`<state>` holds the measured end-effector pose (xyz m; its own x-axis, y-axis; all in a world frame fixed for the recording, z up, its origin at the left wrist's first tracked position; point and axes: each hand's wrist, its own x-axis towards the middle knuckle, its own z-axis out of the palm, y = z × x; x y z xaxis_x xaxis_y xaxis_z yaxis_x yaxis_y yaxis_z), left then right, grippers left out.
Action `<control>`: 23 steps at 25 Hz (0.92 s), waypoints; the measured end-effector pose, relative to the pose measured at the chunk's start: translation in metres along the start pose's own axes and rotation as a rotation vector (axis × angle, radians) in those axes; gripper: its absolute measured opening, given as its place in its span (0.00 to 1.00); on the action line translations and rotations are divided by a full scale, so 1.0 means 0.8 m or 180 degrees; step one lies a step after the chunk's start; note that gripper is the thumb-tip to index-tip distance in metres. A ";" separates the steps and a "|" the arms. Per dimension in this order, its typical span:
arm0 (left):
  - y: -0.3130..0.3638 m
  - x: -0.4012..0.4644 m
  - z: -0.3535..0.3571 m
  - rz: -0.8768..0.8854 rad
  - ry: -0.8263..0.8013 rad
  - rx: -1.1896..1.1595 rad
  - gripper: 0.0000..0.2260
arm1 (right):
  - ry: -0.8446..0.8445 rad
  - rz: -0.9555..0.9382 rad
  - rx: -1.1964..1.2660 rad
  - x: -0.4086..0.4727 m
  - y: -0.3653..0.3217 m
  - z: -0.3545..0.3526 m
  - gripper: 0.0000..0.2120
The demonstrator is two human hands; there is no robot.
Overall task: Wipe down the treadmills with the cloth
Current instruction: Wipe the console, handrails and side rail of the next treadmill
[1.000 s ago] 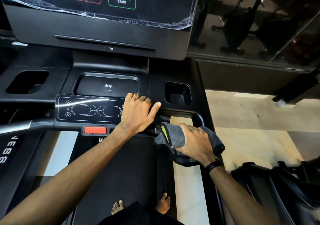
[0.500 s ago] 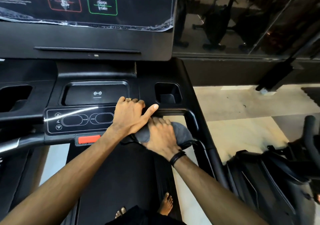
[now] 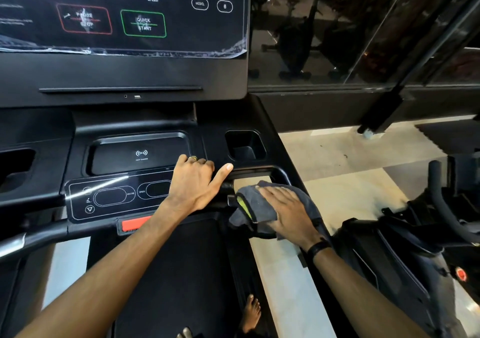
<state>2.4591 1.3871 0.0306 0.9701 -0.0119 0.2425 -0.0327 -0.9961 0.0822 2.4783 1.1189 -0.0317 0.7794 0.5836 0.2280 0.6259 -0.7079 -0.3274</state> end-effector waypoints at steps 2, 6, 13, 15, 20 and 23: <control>-0.004 0.000 -0.001 0.0062 -0.0030 0.0016 0.39 | 0.0138 0.0116 0.0500 -0.012 -0.004 -0.003 0.26; -0.005 0.005 -0.004 0.0141 -0.0108 -0.0008 0.38 | 0.0676 0.1331 0.1750 -0.014 -0.008 -0.045 0.16; -0.019 0.063 -0.019 -0.0480 -0.0489 -0.0968 0.19 | 0.1786 0.2030 0.2883 0.082 0.010 -0.160 0.07; -0.031 0.085 -0.017 -0.0557 -0.0507 -0.1033 0.18 | 0.1414 0.2076 0.2957 0.130 0.030 -0.146 0.16; -0.094 0.134 0.004 -0.0082 -0.1311 -0.0855 0.16 | -0.0149 0.2256 0.0541 0.192 0.071 -0.010 0.47; -0.109 0.156 0.029 0.0300 -0.0920 -0.0479 0.23 | -0.0110 0.2564 0.0918 0.235 0.116 -0.003 0.48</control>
<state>2.5883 1.4708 0.0311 0.9885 -0.1490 -0.0264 -0.1397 -0.9656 0.2194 2.6833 1.1620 -0.0168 0.9788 -0.0389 -0.2010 -0.1542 -0.7858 -0.5990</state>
